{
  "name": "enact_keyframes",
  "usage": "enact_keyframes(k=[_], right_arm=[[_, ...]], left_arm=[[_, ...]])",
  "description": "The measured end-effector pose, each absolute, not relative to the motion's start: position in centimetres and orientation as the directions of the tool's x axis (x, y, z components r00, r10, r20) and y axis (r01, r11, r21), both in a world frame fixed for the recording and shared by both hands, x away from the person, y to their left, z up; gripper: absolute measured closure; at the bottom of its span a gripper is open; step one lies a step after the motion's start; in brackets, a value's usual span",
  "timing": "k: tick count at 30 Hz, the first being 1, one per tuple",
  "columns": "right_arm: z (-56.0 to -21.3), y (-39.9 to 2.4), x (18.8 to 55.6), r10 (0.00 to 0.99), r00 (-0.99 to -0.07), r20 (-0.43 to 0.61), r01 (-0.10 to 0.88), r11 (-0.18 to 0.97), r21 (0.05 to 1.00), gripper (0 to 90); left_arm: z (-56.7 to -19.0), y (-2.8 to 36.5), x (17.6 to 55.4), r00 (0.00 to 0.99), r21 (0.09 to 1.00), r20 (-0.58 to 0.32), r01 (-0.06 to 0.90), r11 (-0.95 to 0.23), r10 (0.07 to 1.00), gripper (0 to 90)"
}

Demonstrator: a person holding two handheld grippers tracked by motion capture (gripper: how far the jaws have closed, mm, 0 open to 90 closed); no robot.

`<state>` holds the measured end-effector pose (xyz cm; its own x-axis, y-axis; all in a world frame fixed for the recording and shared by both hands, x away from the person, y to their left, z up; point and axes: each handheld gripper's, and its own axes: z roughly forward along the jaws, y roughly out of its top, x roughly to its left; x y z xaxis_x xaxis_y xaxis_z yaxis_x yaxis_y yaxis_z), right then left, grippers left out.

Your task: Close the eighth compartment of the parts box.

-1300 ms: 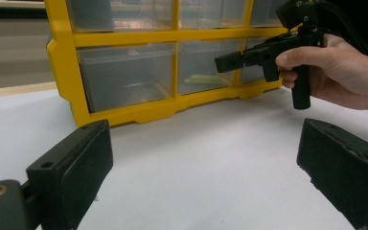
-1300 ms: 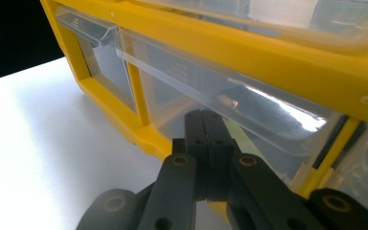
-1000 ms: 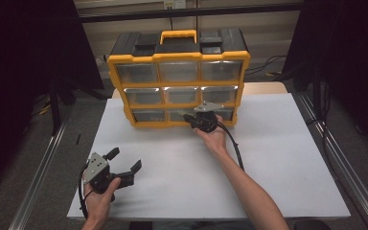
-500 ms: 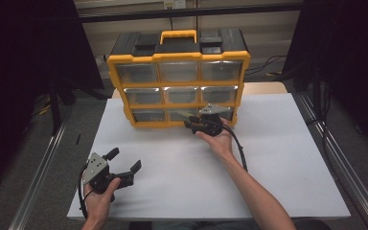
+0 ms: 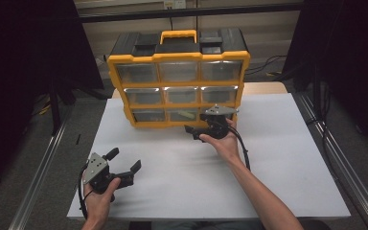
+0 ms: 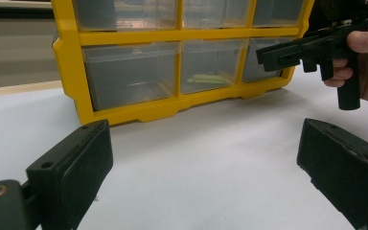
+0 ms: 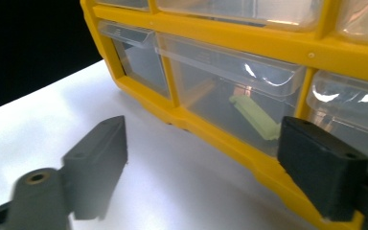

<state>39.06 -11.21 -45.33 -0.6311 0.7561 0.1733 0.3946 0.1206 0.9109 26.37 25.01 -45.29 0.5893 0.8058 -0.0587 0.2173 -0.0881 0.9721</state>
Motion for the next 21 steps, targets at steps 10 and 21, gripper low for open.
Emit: enact_keyframes(k=[10, 21], right_arm=[[-45.0, -12.0, 37.9, 0.76, -0.616, 0.207, 0.391, 0.067, 0.918, 1.4], [-44.4, -13.6, 36.6, 0.783, -0.599, 0.169, 0.352, 0.068, 0.934, 1.8]], left_arm=[[-45.3, 25.2, 26.4, 0.587, 0.972, -0.067, 0.221, -0.081, 0.807, 5.2], [-45.4, 25.1, 26.5, 0.59, 0.971, -0.065, 0.223, -0.086, 0.805, 5.2]])
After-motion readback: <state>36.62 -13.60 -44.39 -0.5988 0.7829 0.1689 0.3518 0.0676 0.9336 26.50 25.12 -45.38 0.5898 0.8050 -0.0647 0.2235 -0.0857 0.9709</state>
